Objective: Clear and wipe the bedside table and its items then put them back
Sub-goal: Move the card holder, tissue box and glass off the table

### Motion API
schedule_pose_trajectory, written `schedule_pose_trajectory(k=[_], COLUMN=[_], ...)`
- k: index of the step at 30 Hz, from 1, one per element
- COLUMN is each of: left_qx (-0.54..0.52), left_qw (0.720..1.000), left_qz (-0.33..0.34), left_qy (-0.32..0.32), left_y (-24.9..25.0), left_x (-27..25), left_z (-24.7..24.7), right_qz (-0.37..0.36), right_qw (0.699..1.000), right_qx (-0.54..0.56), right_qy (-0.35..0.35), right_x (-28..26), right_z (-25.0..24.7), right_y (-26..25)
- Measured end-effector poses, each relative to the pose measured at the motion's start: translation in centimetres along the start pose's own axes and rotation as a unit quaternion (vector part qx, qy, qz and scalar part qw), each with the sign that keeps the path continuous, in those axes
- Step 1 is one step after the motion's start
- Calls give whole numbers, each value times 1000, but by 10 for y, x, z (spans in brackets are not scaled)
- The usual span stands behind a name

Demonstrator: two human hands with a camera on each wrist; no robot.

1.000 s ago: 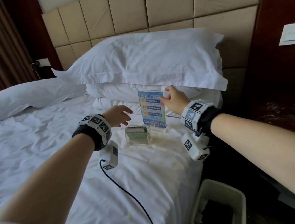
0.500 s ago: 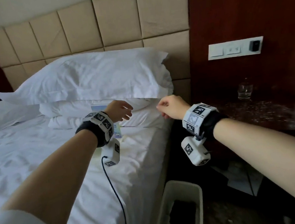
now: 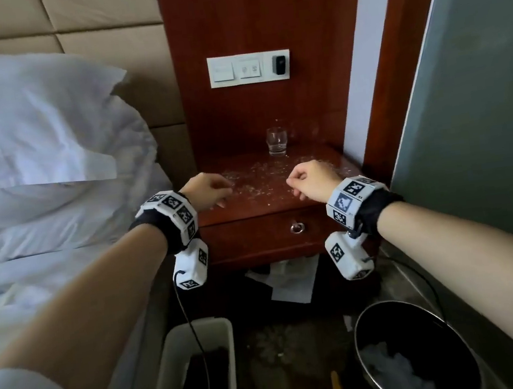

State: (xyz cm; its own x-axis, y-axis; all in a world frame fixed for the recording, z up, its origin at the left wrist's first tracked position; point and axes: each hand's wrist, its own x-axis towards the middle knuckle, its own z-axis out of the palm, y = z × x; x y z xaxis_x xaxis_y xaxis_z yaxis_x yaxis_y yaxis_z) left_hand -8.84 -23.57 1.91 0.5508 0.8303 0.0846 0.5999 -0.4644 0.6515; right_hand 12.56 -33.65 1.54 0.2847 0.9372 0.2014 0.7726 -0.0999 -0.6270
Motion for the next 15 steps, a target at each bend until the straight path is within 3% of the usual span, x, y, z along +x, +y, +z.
schedule_pose_trajectory(k=[7,15], left_qx=[11,45], left_qw=[1000,997], left_qz=[-1,-50], left_qy=[-19,-30], left_y=[-27,-61], left_x=[81,174], left_z=[38,32], right_qz=[43,76], right_qw=[999,997], right_qx=[-4,-20], right_qy=[13,-6], right_x=[61,163], right_z=[6,19], right_y=[56,85])
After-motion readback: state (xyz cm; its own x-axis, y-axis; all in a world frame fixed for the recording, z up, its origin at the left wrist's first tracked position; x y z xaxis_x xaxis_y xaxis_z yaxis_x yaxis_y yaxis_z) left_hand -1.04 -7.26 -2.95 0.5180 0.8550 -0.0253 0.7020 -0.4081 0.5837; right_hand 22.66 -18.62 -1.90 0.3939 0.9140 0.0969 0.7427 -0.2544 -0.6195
